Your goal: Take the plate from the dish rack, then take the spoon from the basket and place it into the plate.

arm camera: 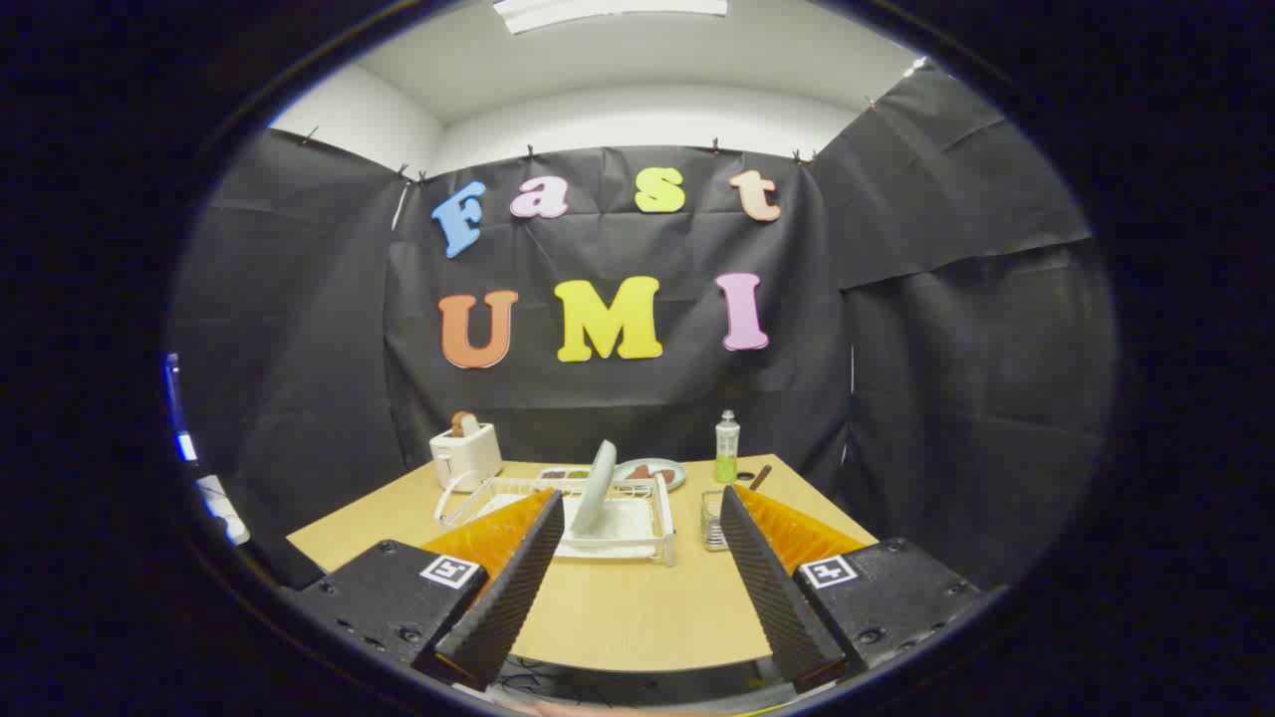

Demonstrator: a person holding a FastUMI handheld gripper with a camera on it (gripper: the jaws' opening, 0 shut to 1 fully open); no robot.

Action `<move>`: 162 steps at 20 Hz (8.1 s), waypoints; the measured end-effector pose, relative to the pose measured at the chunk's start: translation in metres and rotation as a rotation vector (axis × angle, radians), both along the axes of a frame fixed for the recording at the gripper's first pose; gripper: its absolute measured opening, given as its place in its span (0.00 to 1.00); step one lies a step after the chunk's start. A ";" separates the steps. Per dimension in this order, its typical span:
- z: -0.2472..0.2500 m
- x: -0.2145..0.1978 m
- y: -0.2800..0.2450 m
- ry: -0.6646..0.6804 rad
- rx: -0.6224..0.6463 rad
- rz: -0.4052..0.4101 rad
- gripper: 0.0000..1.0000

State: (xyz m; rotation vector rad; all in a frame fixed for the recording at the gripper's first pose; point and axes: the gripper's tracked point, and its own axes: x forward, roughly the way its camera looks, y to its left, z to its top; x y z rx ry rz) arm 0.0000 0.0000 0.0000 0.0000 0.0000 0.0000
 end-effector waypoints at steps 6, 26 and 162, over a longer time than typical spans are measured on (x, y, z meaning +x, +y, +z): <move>-0.007 -0.001 0.005 0.014 -0.019 0.036 1.00; -0.001 0.119 0.029 0.185 -0.114 0.073 1.00; -0.121 0.442 -0.161 0.336 0.056 -0.026 0.41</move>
